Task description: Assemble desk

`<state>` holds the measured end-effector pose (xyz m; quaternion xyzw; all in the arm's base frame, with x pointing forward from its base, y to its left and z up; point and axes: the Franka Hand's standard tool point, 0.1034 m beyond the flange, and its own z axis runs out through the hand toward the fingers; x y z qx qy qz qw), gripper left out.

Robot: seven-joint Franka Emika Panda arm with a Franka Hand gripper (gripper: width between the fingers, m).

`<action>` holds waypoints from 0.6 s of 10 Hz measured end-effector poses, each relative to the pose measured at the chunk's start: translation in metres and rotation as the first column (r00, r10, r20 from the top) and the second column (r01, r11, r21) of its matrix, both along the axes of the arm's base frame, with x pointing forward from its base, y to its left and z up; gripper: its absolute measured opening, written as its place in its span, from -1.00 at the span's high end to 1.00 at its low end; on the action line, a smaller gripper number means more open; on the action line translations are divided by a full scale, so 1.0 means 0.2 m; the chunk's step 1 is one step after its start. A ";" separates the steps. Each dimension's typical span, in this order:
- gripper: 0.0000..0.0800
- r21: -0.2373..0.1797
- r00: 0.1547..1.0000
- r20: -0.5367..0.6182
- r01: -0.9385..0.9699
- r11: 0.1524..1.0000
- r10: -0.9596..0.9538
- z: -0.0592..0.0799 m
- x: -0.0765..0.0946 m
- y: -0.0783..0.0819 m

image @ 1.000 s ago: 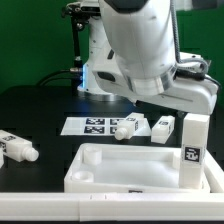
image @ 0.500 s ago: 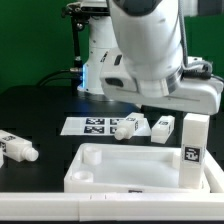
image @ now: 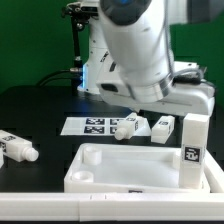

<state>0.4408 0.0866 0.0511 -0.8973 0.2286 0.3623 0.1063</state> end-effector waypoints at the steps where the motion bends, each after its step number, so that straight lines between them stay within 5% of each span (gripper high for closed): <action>1: -0.62 0.025 1.000 -0.020 0.006 1.000 -0.006 -0.07 -0.05 0.01; 2: -0.62 0.024 0.999 -0.033 0.000 1.000 0.001 -0.11 -0.09 0.03; 6: -0.62 0.040 0.999 -0.047 -0.026 0.999 0.028 -0.08 -0.05 0.02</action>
Offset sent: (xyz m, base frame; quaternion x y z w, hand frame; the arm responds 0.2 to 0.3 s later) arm 0.0000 0.0000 0.0000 0.0000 0.0000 0.0000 1.0000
